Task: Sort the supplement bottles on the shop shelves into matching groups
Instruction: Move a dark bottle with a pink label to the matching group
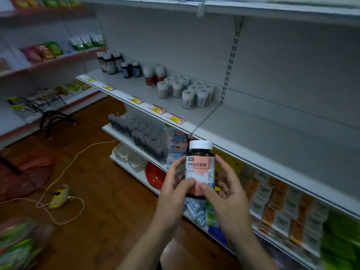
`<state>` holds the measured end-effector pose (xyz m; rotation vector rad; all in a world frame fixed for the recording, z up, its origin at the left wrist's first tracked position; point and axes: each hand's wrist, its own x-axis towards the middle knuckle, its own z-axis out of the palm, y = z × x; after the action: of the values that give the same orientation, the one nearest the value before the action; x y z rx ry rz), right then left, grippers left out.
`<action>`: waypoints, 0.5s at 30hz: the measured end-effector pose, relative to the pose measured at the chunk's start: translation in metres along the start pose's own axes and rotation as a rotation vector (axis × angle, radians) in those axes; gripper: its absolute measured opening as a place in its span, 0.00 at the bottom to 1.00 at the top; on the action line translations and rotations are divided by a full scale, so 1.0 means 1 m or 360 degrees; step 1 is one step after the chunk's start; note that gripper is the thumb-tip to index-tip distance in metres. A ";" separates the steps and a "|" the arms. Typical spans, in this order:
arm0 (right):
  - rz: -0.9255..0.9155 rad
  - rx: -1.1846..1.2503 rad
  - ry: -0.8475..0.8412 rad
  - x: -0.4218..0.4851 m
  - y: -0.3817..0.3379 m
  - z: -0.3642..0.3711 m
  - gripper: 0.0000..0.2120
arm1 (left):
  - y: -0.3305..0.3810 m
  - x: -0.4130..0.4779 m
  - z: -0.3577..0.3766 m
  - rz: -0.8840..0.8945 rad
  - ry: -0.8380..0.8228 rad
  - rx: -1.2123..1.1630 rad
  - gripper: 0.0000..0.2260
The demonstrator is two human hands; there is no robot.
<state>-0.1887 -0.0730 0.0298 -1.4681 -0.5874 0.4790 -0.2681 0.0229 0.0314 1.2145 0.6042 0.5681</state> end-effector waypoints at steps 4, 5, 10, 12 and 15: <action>-0.0005 -0.0009 -0.0128 0.048 -0.003 0.066 0.29 | 0.025 0.045 -0.057 0.0089 0.0138 -0.0050 0.19; 0.0007 -0.0008 -0.0154 0.061 -0.004 0.083 0.28 | 0.032 0.055 -0.073 0.0096 0.0165 -0.0068 0.19; 0.0079 0.0024 -0.0250 0.123 -0.003 0.170 0.26 | 0.065 0.106 -0.148 0.0161 0.0256 -0.0071 0.18; 0.0127 0.0061 -0.0288 0.143 -0.002 0.202 0.24 | 0.074 0.125 -0.177 0.0169 0.0281 -0.0051 0.18; 0.0202 0.0119 -0.0351 0.167 0.001 0.240 0.20 | 0.084 0.147 -0.212 0.0218 0.0340 -0.0014 0.20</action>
<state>-0.2112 0.2184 0.0443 -1.3959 -0.6450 0.7621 -0.3174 0.2892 0.0443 1.2016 0.7005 0.8221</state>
